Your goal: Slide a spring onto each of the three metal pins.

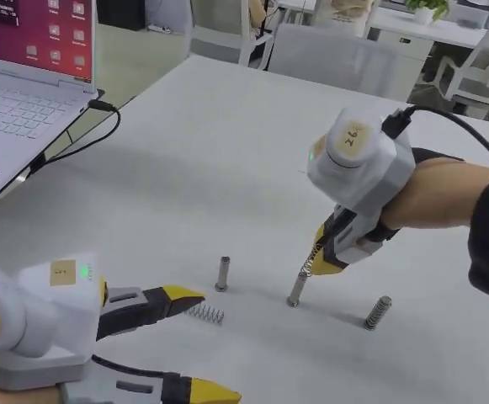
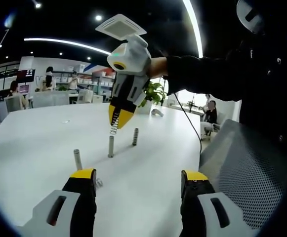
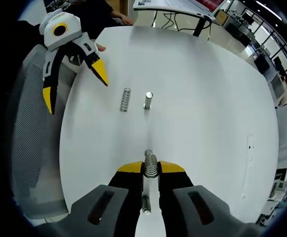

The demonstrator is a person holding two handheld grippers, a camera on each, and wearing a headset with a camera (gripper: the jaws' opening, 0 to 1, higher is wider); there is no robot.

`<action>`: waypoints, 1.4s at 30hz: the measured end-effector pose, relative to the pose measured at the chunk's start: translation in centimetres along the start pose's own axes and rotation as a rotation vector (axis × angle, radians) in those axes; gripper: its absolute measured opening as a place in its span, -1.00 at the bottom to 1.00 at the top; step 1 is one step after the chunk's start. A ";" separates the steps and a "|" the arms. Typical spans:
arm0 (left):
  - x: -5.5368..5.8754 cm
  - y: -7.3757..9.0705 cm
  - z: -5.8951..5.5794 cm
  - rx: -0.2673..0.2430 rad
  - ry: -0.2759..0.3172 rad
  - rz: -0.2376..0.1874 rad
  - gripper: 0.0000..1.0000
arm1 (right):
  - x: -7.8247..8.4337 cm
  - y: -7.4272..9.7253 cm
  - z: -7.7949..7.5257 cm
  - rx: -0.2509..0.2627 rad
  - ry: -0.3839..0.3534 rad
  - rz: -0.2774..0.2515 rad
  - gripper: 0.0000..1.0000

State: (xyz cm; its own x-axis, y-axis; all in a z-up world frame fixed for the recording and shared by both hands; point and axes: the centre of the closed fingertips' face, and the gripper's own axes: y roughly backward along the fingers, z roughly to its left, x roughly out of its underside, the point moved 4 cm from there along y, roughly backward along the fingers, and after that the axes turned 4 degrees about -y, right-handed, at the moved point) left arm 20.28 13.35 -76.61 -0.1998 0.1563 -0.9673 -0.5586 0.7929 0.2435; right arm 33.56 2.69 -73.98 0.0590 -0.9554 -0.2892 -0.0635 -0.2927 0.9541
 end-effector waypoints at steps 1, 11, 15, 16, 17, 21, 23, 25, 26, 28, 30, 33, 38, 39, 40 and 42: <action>0.0 0.0 0.0 -0.001 0.001 -0.001 0.34 | 0.0 0.0 0.0 -0.001 -0.001 0.000 -0.83; 0.0 0.0 0.2 -0.019 0.011 -0.009 0.54 | 0.0 -0.5 0.0 -0.008 -0.001 0.002 -0.83; -0.1 0.1 0.3 -0.028 0.018 -0.017 0.65 | 0.1 -0.7 0.0 -0.012 -0.002 0.008 -0.83; 0.0 0.1 0.3 -0.030 0.017 -0.017 0.66 | 0.1 -0.7 0.0 -0.014 -0.001 0.007 -0.83; 0.0 0.1 0.4 -0.035 0.017 -0.016 0.69 | 0.1 -0.8 0.0 -0.014 -0.002 0.006 -0.83; 0.0 0.1 0.5 -0.040 0.020 -0.018 0.73 | 0.1 -0.9 0.0 -0.018 -0.005 0.006 -0.83; 0.0 0.1 0.5 -0.042 0.022 -0.019 0.74 | 0.2 -1.0 -0.1 -0.018 -0.003 0.010 -0.83; 0.0 0.1 0.6 -0.044 0.023 -0.019 0.74 | 0.2 -1.2 -0.1 -0.020 -0.006 0.010 -0.83; 0.0 0.1 0.6 -0.044 0.024 -0.020 0.74 | 0.3 -1.3 -0.2 -0.021 -0.007 0.011 -0.83; 0.0 0.2 0.6 -0.045 0.025 -0.022 0.74 | 0.3 -1.4 -0.2 -0.023 -0.009 0.013 -0.83; 0.1 0.2 0.6 -0.046 0.025 -0.020 0.74 | 0.3 -1.6 -0.2 -0.024 -0.009 0.016 -0.83; 0.1 0.2 0.7 -0.047 0.026 -0.022 0.75 | 0.5 -2.0 -0.2 -0.023 -0.004 0.028 -0.83; 0.1 0.2 0.8 -0.048 0.028 -0.023 0.75 | 0.6 -2.7 -0.4 -0.031 -0.013 0.030 -0.83; 0.1 0.2 0.8 -0.049 0.028 -0.023 0.75 | 0.6 -2.8 -0.4 -0.032 -0.013 0.031 -0.83; 0.1 0.2 0.8 -0.049 0.028 -0.023 0.74 | 0.6 -3.0 -0.5 -0.032 -0.014 0.033 -0.83; 0.2 0.3 0.9 -0.051 0.029 -0.022 0.74 | 0.7 -3.3 -0.5 -0.035 -0.016 0.040 -0.83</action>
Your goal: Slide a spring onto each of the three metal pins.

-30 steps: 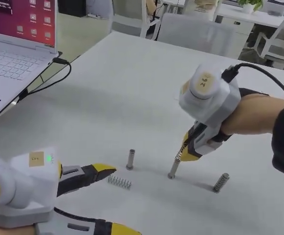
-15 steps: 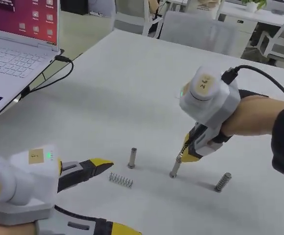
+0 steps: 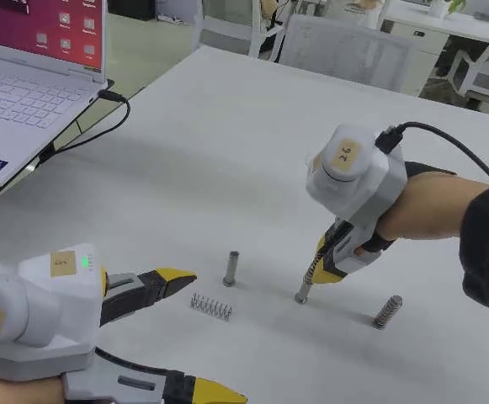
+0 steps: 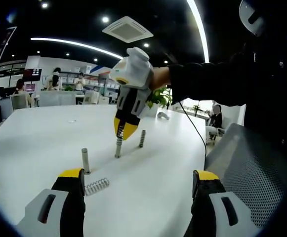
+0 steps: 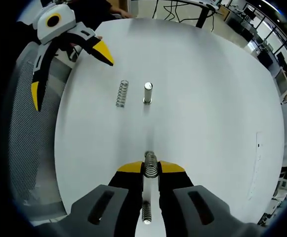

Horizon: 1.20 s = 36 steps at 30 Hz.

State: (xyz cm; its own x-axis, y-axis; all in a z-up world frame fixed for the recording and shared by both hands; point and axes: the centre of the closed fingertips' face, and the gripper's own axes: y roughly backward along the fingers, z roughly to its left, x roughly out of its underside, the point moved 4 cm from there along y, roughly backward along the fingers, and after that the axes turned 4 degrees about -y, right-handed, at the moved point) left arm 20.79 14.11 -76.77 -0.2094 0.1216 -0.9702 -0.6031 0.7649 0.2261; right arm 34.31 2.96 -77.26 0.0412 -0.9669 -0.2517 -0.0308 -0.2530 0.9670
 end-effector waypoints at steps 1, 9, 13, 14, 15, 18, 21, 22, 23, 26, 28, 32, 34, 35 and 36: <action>0.0 0.0 0.0 0.000 0.001 0.000 0.74 | 0.0 -0.1 0.0 0.000 0.001 0.000 -0.83; 0.1 0.1 0.0 -0.003 0.004 0.002 0.73 | 0.0 -1.1 -0.1 -0.003 -0.005 0.006 -0.82; 0.1 0.2 0.1 -0.006 0.005 0.000 0.73 | 0.0 -1.6 -0.1 -0.006 -0.008 0.007 -0.82; 0.1 0.2 0.1 -0.007 0.005 0.000 0.73 | 0.0 -1.7 -0.1 -0.008 -0.010 0.008 -0.82; 0.1 0.3 0.1 -0.008 0.005 0.001 0.73 | 0.1 -1.8 -0.1 -0.007 -0.009 0.009 -0.82; 0.1 0.3 0.1 -0.008 0.006 0.004 0.72 | 0.1 -2.1 -0.1 -0.008 -0.014 0.008 -0.82; 0.2 0.2 0.1 -0.007 0.006 0.006 0.72 | 0.2 -2.2 -0.1 -0.008 -0.015 0.010 -0.82; 0.2 0.2 0.1 -0.007 0.006 0.006 0.72 | 0.2 -2.3 -0.1 -0.008 -0.015 0.010 -0.82; 0.2 0.2 0.1 -0.007 0.006 0.007 0.71 | 0.2 -2.4 -0.1 -0.008 -0.015 0.010 -0.82; 0.2 0.2 0.1 -0.006 0.006 0.008 0.71 | 0.3 -2.5 0.0 -0.011 -0.018 0.011 -0.82; 0.2 0.2 0.1 -0.007 0.006 0.010 0.71 | 0.4 -2.6 0.0 -0.013 -0.019 0.014 -0.82; 0.3 0.3 0.1 -0.008 0.007 0.011 0.70 | 0.5 -2.9 0.1 -0.019 -0.026 0.017 -0.82; 0.3 0.3 0.2 -0.008 0.007 0.011 0.70 | 0.5 -3.0 0.2 -0.024 -0.027 0.021 -0.82; 0.3 0.3 0.2 -0.008 0.008 0.011 0.70 | 0.6 -3.0 0.2 -0.024 -0.026 0.022 -0.82; 0.3 0.3 0.2 -0.010 0.008 0.011 0.70 | 0.6 -3.1 0.2 -0.025 -0.026 0.022 -0.82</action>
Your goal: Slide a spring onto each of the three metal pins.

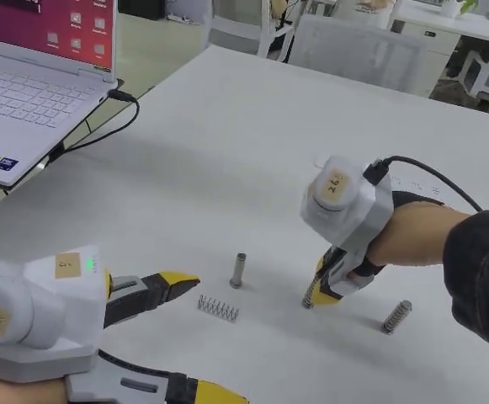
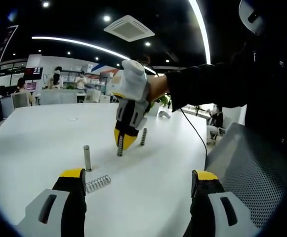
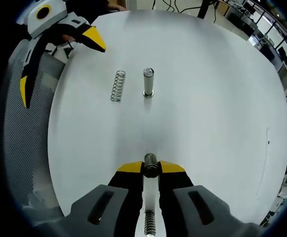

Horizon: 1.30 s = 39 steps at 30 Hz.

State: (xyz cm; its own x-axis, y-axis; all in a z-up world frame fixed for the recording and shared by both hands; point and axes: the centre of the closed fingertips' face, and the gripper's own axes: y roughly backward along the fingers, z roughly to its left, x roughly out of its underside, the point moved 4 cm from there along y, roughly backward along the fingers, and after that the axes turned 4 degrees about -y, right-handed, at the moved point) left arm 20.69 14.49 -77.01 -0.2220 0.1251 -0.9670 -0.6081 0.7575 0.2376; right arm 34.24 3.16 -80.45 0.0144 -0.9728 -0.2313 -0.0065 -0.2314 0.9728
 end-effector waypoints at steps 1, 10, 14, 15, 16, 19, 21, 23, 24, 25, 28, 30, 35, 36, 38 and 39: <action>0.0 0.0 0.0 0.000 0.001 0.000 0.70 | 0.0 -0.1 0.0 -0.003 -0.003 0.001 -0.82; 0.0 -0.1 -0.1 0.002 -0.001 0.000 0.70 | 0.0 0.0 -0.1 -0.004 -0.018 -0.007 -0.81; 0.0 0.0 0.0 -0.002 0.001 -0.001 0.69 | 0.1 0.0 -0.1 -0.003 -0.020 -0.006 -0.75; 0.1 0.0 0.0 -0.003 0.001 0.000 0.69 | 0.1 -0.1 -0.1 -0.003 -0.021 -0.007 -0.74; 0.1 0.1 0.0 -0.003 0.000 0.000 0.69 | 0.1 -0.1 -0.2 -0.002 -0.021 -0.008 -0.72; 0.1 0.1 0.0 -0.004 0.001 0.000 0.69 | 0.1 0.0 -0.2 -0.002 -0.023 -0.011 -0.68; 0.1 0.0 0.0 -0.004 0.002 -0.001 0.69 | 0.1 0.0 -0.2 -0.002 -0.024 -0.015 -0.65; 0.1 0.0 0.0 -0.003 0.000 -0.001 0.69 | 0.1 0.2 -0.2 0.001 -0.024 -0.017 -0.63; 0.0 0.0 0.0 -0.003 0.000 -0.001 0.69 | 0.0 0.3 -0.3 0.004 -0.023 -0.022 -0.62; 0.0 0.0 0.0 -0.003 -0.001 -0.001 0.69 | -0.1 0.4 -0.3 0.004 -0.026 -0.026 -0.60; 0.0 0.0 0.0 -0.004 0.000 -0.003 0.69 | -0.3 0.7 -0.3 0.009 -0.023 -0.036 -0.58; 0.0 0.0 0.0 -0.004 -0.002 -0.002 0.69 | -0.5 0.8 -0.3 0.014 -0.020 -0.040 -0.57; -0.1 0.1 0.0 -0.006 -0.003 -0.005 0.69 | -1.3 1.4 0.0 0.025 -0.005 -0.055 -0.55; -0.1 0.1 0.0 -0.007 -0.003 -0.006 0.69 | -1.4 1.5 0.0 0.026 -0.001 -0.059 -0.54; -0.1 0.1 0.0 -0.008 -0.004 -0.008 0.69 | -1.9 1.7 0.1 0.028 0.006 -0.071 -0.53; -0.1 0.1 0.0 -0.009 -0.004 -0.008 0.69 | -2.0 1.8 0.2 0.030 0.008 -0.074 -0.53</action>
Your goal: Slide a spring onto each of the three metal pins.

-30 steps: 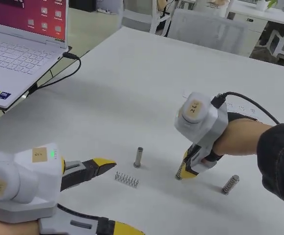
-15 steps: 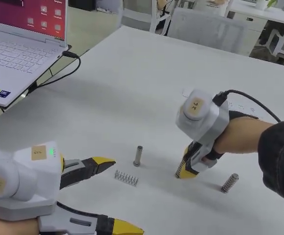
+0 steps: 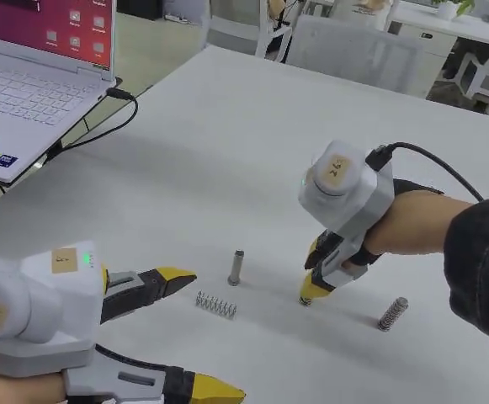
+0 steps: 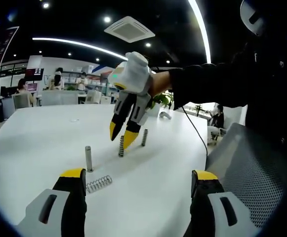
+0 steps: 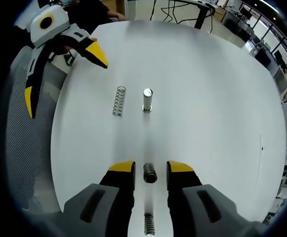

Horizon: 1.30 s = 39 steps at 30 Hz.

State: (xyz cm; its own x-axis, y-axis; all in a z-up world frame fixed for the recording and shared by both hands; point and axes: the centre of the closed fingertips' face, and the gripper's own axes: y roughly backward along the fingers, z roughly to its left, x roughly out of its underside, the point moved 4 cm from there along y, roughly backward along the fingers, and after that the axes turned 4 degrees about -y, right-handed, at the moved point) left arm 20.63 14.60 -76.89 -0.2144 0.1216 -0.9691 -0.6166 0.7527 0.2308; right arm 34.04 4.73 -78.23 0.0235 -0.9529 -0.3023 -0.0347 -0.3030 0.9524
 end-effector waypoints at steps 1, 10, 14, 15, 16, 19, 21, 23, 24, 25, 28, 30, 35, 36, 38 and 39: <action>0.0 0.0 0.0 -0.001 -0.001 0.000 0.69 | -0.3 0.1 0.1 0.002 0.005 -0.004 -0.52; -0.1 0.4 0.2 -0.007 -0.007 -0.004 0.69 | -1.9 0.7 0.7 0.011 0.038 -0.029 -0.52; -0.1 0.5 0.2 -0.010 -0.007 -0.005 0.69 | -2.4 0.7 1.1 0.011 0.046 -0.032 -0.53; -0.1 0.6 0.2 -0.010 -0.008 -0.005 0.69 | -2.5 0.7 1.3 0.009 0.048 -0.031 -0.53; -0.1 0.6 0.2 -0.010 -0.009 -0.005 0.69 | -2.7 0.7 1.6 0.004 0.049 -0.032 -0.53; -0.1 0.7 0.1 -0.011 -0.009 -0.006 0.69 | -2.9 0.6 1.9 0.003 0.058 -0.030 -0.53; -0.1 0.9 0.2 -0.013 -0.009 -0.008 0.69 | -3.1 0.6 2.1 0.002 0.064 -0.029 -0.53; -0.1 1.0 0.2 -0.015 -0.009 -0.008 0.69 | -3.3 0.5 2.4 -0.001 0.068 -0.029 -0.53; -0.1 1.0 0.2 -0.016 -0.009 -0.008 0.69 | -3.5 0.5 2.6 -0.003 0.070 -0.031 -0.54; -0.1 1.1 0.2 -0.017 -0.010 -0.008 0.69 | -3.6 0.4 2.7 -0.004 0.071 -0.031 -0.54; -0.1 1.2 0.2 -0.018 -0.011 -0.007 0.69 | -4.0 0.3 3.1 -0.010 0.075 -0.035 -0.55; -0.2 1.2 0.2 -0.018 -0.012 -0.008 0.69 | -4.3 0.1 3.3 -0.014 0.073 -0.037 -0.55; -0.2 1.4 0.3 -0.020 -0.014 -0.010 0.69 | -4.9 -0.3 4.0 -0.025 0.077 -0.045 -0.57; -0.2 1.4 0.3 -0.021 -0.013 -0.010 0.69 | -5.1 -0.4 4.2 -0.029 0.077 -0.046 -0.57; -0.1 1.5 0.4 -0.023 -0.013 -0.012 0.69 | -5.3 -0.6 4.4 -0.034 0.077 -0.048 -0.57; -0.1 1.5 0.4 -0.023 -0.014 -0.012 0.69 | -5.4 -0.7 4.4 -0.035 0.076 -0.049 -0.58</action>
State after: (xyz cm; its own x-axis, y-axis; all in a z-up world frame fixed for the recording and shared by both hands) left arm 20.04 15.99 -76.46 -0.1967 0.1221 -0.9728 -0.6365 0.7388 0.2215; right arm 29.50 9.99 -77.46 0.1002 -0.9330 -0.3457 0.0028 -0.3472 0.9378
